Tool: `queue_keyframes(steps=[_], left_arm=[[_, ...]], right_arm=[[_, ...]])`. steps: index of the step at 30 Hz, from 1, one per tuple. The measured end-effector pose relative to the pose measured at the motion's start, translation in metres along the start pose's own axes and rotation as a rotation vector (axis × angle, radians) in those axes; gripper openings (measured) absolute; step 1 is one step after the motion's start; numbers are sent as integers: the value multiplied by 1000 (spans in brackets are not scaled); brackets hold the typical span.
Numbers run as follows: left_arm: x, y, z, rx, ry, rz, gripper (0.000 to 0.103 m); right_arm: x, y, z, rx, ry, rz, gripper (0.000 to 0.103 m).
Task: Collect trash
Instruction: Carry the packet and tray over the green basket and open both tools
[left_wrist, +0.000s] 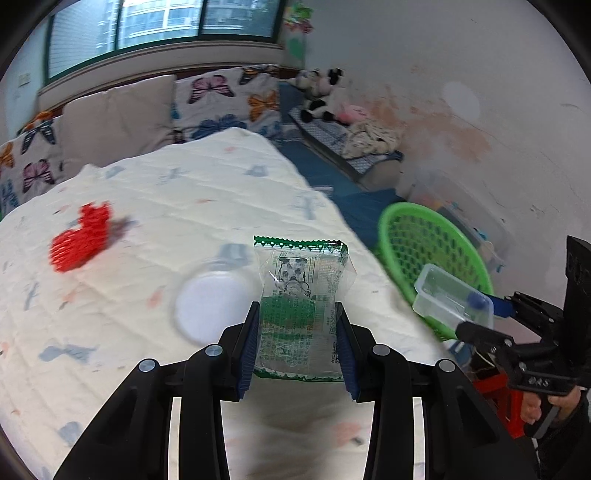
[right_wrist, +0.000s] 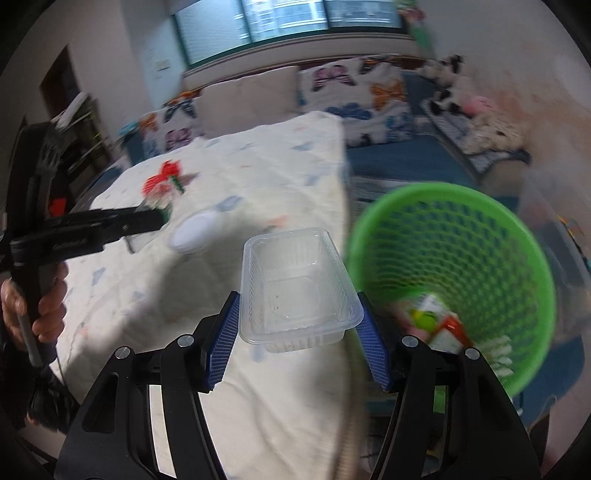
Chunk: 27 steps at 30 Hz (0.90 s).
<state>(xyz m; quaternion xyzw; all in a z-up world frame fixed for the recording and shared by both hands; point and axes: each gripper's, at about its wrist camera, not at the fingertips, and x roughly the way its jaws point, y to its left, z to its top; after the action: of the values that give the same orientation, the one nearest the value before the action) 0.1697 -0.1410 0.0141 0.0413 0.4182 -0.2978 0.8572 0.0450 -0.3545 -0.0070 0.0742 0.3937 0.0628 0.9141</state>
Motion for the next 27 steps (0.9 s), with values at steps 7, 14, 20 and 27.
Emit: queue_keyframes(steps=[7, 14, 20, 27], left_arm=[[25, -49, 11, 55, 28, -54, 37], [47, -83, 20, 88, 59, -85, 37], [65, -106, 23, 114, 88, -100, 37], [83, -124, 26, 130, 116, -115, 37]], right_arm=[[-10, -46, -11, 78, -4, -67, 62], [-7, -82, -18, 151, 12, -111, 62], [-3, -103, -26, 179, 32, -144, 63], [-4, -115, -29, 203, 33, -149, 70]])
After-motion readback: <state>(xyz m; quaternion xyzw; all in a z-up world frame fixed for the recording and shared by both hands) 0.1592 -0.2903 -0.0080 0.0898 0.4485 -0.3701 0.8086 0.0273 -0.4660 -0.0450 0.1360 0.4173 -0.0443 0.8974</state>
